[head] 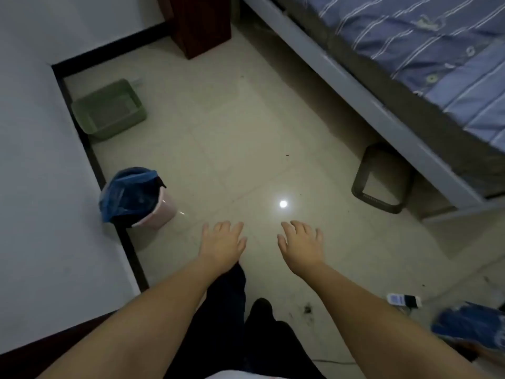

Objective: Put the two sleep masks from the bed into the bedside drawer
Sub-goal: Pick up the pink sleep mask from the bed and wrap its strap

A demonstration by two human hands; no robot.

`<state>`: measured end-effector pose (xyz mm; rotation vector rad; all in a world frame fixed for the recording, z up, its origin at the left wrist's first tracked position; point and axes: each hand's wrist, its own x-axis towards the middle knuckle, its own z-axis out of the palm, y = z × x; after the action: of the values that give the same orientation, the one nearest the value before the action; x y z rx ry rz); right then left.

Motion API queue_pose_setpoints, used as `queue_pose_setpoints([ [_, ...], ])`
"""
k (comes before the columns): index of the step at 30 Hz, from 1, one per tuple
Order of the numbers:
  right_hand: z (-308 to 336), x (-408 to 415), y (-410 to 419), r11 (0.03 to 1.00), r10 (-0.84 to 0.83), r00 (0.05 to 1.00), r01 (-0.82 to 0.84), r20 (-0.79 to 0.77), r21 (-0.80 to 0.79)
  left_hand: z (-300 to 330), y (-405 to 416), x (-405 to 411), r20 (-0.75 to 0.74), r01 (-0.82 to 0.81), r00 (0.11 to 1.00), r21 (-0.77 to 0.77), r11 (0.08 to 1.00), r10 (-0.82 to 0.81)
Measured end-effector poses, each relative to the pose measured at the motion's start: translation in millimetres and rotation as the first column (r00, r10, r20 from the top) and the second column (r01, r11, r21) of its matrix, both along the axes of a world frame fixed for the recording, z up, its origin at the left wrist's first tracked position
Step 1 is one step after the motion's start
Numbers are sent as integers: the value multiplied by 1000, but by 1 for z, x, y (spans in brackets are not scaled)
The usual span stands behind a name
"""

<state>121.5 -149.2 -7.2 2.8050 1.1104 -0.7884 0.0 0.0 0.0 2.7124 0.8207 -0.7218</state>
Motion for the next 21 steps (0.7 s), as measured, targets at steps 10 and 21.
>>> queue_pose_setpoints([
  [10,15,174,145,997,-70,993,68,94,25,6,166,168,140,-23,990,16,1000,21],
  [21,55,377,301,977,-200,976,192,85,96,45,351,388,193,25,980,65,998,-37],
])
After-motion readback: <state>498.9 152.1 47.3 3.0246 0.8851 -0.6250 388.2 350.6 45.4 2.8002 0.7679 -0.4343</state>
